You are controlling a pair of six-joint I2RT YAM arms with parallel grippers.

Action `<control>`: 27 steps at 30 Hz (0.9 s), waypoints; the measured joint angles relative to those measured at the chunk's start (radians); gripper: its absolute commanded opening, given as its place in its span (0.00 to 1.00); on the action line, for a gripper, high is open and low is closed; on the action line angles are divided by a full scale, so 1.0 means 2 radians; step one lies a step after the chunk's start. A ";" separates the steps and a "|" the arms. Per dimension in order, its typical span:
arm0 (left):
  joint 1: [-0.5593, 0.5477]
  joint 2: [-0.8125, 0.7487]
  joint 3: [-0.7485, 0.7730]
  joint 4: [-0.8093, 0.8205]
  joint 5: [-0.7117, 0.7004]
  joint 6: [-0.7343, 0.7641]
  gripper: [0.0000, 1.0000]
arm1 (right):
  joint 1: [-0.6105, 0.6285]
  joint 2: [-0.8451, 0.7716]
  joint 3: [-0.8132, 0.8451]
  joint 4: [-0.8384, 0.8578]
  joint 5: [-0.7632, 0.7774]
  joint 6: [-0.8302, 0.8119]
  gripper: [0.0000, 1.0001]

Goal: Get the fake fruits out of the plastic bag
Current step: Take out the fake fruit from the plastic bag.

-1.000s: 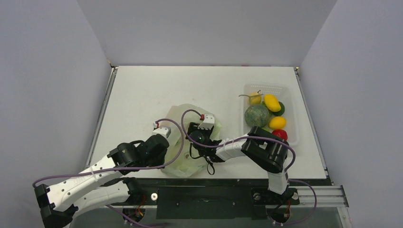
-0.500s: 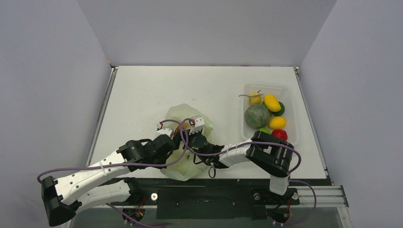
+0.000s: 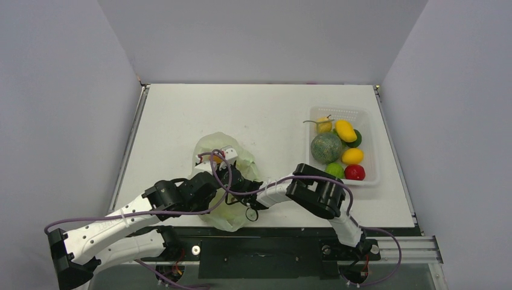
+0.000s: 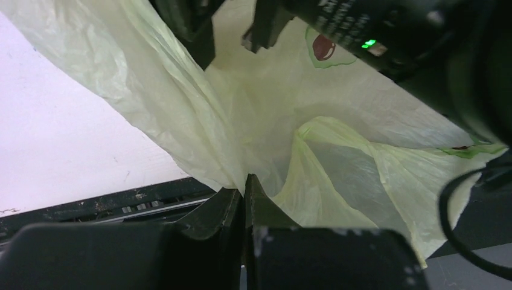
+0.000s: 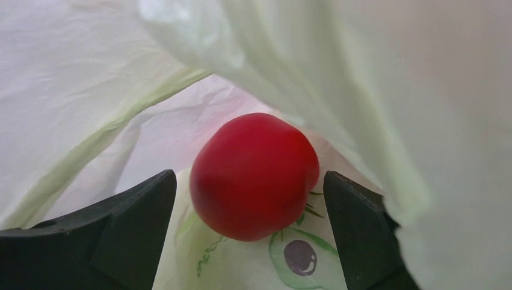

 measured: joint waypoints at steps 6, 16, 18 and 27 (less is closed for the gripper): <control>0.000 0.001 0.000 -0.001 -0.002 -0.003 0.00 | 0.001 0.046 0.054 -0.036 0.004 0.001 0.86; 0.000 0.001 0.000 -0.002 -0.006 -0.007 0.00 | -0.001 0.048 0.064 -0.062 0.012 0.012 0.37; 0.000 0.001 0.000 -0.002 -0.006 -0.008 0.00 | -0.002 0.036 0.050 -0.065 0.012 0.011 0.23; -0.003 -0.009 0.000 -0.003 -0.015 -0.014 0.00 | -0.004 -0.107 -0.065 -0.080 0.014 -0.011 0.00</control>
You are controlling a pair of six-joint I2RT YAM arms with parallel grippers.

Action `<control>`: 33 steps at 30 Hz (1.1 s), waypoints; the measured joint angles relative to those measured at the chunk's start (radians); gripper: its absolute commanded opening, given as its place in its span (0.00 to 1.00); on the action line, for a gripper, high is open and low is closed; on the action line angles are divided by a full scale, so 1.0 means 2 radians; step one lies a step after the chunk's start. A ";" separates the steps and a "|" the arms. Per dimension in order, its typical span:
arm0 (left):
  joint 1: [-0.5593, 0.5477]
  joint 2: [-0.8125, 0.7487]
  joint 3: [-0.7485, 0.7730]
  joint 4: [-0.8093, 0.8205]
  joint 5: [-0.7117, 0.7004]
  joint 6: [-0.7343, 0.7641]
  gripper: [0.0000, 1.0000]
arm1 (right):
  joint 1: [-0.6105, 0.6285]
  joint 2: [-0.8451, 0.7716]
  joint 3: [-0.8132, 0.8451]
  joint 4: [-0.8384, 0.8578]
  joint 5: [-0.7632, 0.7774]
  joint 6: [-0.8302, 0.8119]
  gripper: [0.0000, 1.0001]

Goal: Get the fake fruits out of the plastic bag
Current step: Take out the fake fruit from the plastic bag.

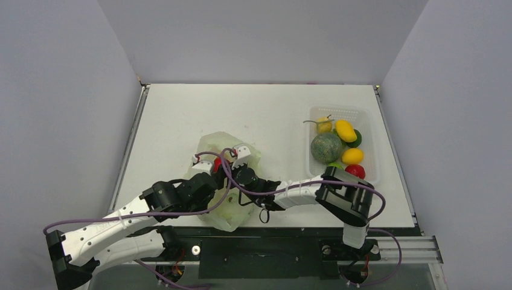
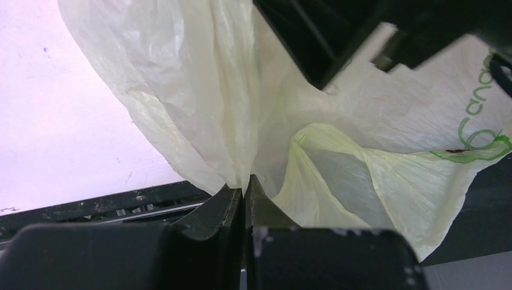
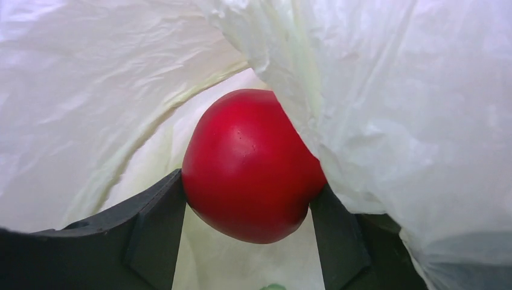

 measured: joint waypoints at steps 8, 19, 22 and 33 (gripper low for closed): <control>0.000 -0.007 0.000 -0.002 -0.014 -0.009 0.00 | 0.001 -0.071 -0.058 0.002 -0.066 -0.003 0.00; 0.000 -0.006 0.029 -0.004 -0.027 -0.002 0.00 | 0.002 -0.150 -0.110 0.013 -0.212 0.017 0.00; 0.000 -0.013 0.030 0.006 -0.029 0.005 0.00 | 0.004 -0.188 -0.112 0.016 -0.225 0.025 0.00; 0.000 -0.077 0.030 0.016 -0.044 0.002 0.00 | 0.000 -0.287 -0.127 0.011 -0.244 0.033 0.00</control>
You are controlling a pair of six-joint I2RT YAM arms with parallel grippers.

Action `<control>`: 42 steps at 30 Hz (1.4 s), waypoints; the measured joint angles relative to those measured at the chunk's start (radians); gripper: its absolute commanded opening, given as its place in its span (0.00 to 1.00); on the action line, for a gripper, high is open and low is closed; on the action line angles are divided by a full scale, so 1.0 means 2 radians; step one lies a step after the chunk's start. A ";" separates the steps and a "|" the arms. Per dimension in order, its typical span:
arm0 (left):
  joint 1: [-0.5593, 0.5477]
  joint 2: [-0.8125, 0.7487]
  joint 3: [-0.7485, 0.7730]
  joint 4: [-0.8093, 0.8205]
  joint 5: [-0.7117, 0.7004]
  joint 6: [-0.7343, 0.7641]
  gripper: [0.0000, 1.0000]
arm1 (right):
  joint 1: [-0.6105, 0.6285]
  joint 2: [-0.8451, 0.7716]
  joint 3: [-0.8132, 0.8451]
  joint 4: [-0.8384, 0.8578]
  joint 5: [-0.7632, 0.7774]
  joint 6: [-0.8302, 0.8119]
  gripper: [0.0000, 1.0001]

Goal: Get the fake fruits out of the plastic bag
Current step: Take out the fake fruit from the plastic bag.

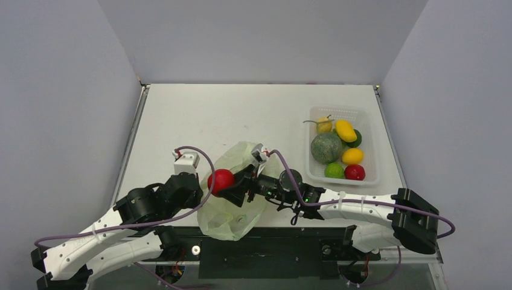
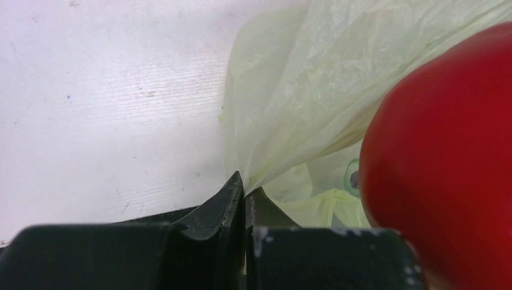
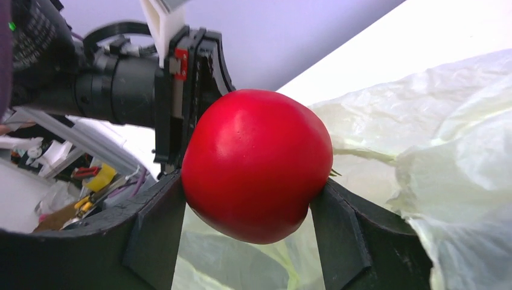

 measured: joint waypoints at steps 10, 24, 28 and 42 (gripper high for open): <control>0.000 -0.010 -0.002 0.000 -0.030 -0.010 0.00 | -0.006 0.105 0.034 0.006 -0.101 0.024 0.06; 0.001 -0.029 -0.009 -0.008 -0.061 -0.017 0.00 | -0.016 0.271 0.088 0.031 -0.263 0.117 0.07; 0.001 -0.029 -0.009 -0.008 -0.067 -0.020 0.00 | -0.016 0.267 0.064 0.072 -0.319 0.135 0.06; 0.000 -0.068 -0.009 -0.009 -0.104 -0.037 0.00 | -0.003 0.136 0.029 -0.074 -0.411 0.020 0.00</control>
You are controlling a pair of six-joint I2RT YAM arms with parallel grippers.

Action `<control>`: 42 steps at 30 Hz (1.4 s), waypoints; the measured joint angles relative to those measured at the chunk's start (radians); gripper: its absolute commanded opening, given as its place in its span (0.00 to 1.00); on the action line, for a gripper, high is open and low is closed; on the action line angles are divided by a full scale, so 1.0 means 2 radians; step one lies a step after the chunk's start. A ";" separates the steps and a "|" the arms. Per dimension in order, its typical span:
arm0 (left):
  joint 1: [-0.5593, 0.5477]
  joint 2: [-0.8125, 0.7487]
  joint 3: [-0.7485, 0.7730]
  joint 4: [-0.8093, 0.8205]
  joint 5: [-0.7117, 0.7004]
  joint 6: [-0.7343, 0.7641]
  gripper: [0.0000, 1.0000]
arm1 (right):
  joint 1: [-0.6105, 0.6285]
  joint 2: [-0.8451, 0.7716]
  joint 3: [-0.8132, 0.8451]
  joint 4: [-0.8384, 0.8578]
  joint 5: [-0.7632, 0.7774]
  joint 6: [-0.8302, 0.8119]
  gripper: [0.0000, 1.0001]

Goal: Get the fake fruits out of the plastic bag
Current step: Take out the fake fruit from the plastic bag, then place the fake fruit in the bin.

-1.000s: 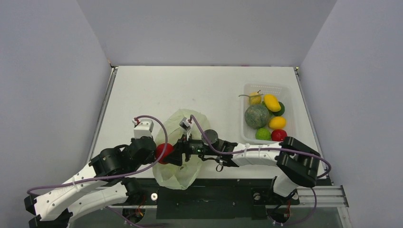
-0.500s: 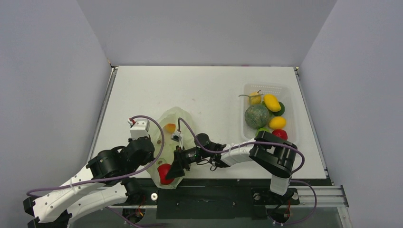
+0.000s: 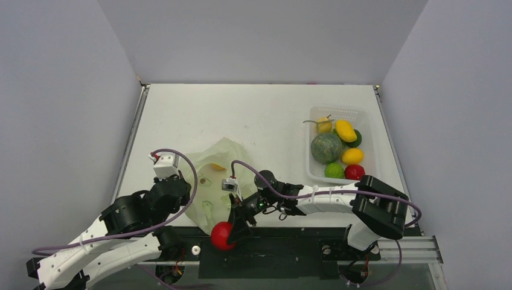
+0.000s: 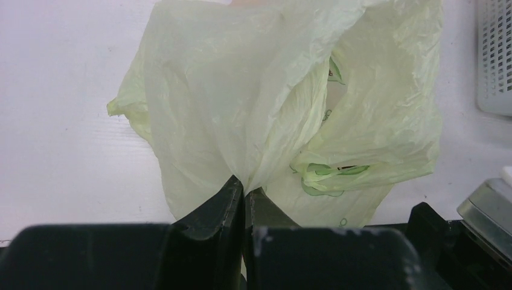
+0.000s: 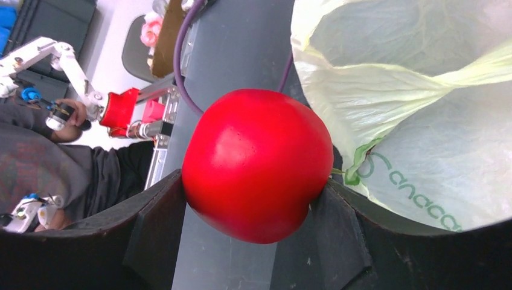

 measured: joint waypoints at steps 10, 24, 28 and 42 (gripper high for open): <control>0.000 0.012 0.000 0.002 0.003 0.002 0.00 | -0.054 -0.144 -0.054 -0.142 0.113 -0.075 0.00; -0.009 0.082 -0.002 0.029 0.064 0.038 0.00 | -0.222 -0.424 -0.074 -0.247 0.633 -0.058 0.00; -0.010 0.071 -0.002 0.038 0.085 0.051 0.00 | -0.282 -0.431 -0.074 -0.311 0.746 -0.035 0.00; -0.010 0.057 -0.017 0.069 0.130 0.074 0.00 | -0.464 -0.332 -0.074 -0.385 0.789 -0.003 0.16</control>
